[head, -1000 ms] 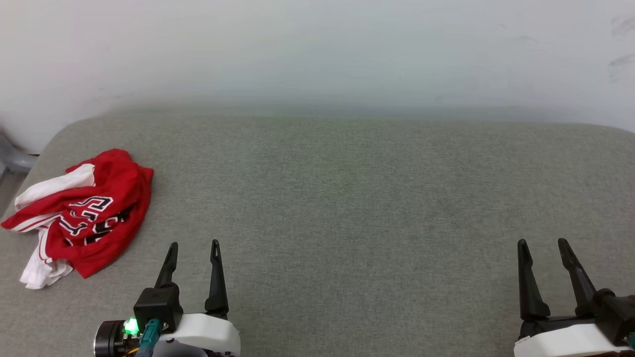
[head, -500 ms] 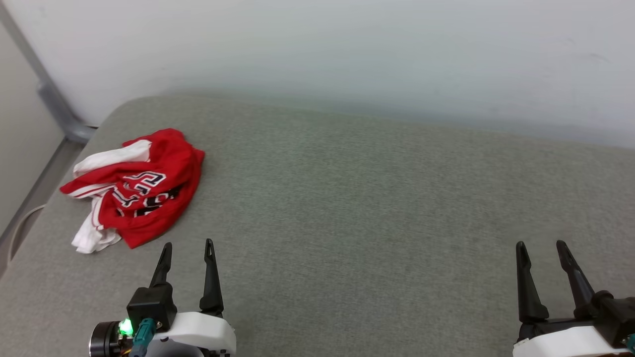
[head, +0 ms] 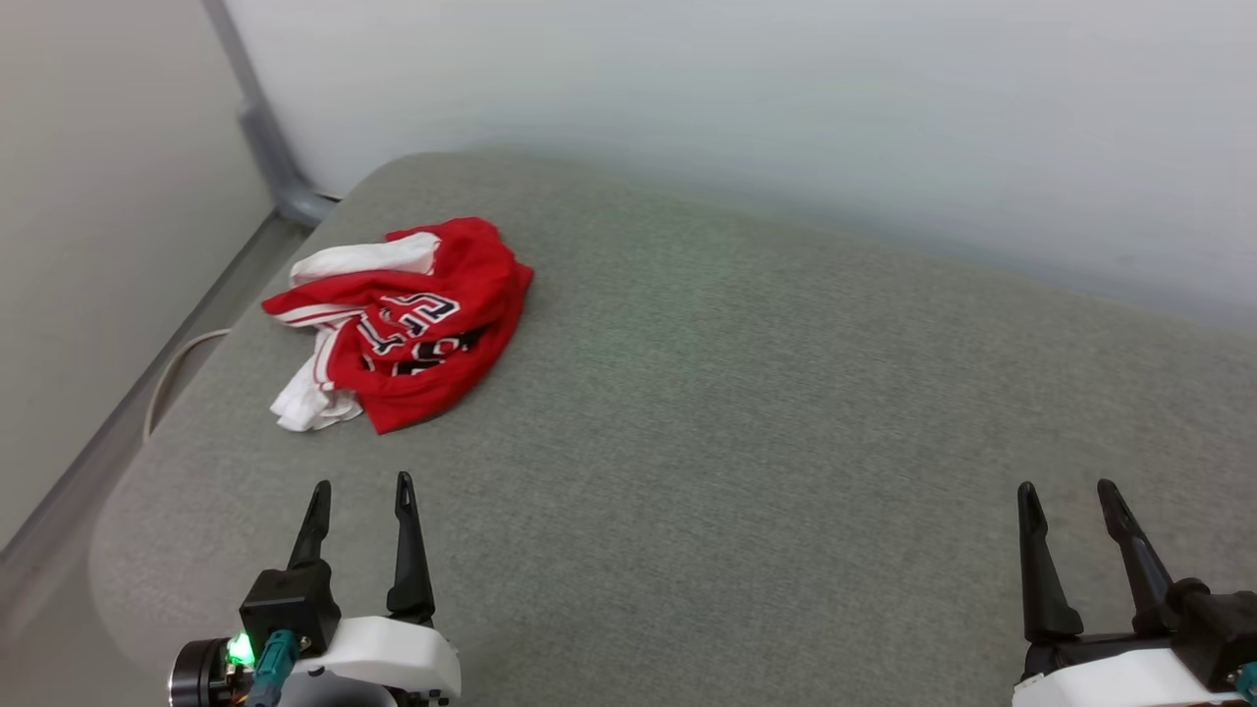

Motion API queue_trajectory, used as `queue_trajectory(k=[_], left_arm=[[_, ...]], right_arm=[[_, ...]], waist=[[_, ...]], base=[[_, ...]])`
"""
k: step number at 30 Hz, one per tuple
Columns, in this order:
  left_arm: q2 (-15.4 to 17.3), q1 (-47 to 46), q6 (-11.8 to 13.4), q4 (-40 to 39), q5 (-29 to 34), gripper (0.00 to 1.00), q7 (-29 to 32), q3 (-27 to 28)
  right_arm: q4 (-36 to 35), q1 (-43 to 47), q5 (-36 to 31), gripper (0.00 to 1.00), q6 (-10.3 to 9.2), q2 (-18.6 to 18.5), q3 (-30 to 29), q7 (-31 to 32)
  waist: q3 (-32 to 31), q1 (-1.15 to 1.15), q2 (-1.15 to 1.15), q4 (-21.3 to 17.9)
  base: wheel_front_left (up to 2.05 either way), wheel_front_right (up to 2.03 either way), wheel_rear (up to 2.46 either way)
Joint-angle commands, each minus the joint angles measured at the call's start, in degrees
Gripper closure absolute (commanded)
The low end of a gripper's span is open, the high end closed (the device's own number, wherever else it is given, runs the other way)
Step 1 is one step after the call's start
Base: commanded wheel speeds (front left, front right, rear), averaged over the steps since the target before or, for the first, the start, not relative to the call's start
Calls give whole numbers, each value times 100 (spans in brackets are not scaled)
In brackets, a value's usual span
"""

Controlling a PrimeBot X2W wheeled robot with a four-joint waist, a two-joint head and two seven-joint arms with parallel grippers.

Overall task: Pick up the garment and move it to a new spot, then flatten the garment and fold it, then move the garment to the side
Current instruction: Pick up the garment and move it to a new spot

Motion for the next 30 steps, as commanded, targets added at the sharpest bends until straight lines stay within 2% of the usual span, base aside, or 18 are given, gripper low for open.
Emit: queue_trajectory(k=[1,13,23,26,30], left_arm=[[6,-28,8,-17,-32,0,-16,25],[6,26,-16,-13,-86,0,-17,122],[6,-28,-48,15,-142,0,-16,201],[7,-179,-139,19,-154,0,-17,276],[29,-591,-415,114,1,0,-16,437]], right_arm=[[3,24,-40,0,-4,11,5,-13],[24,-17,-18,0,-4,11,50,-13],[24,-65,-40,0,-4,12,102,-13],[-12,-97,-86,0,-4,11,119,-13],[-78,-176,-207,0,-4,12,125,-13]], waist=[[19,0,0,200],[52,0,0,720],[88,0,0,753],[160,0,0,684],[356,0,0,577]], base=[[0,0,0],[0,0,0],[0,0,0],[0,0,0],[0,0,0]])
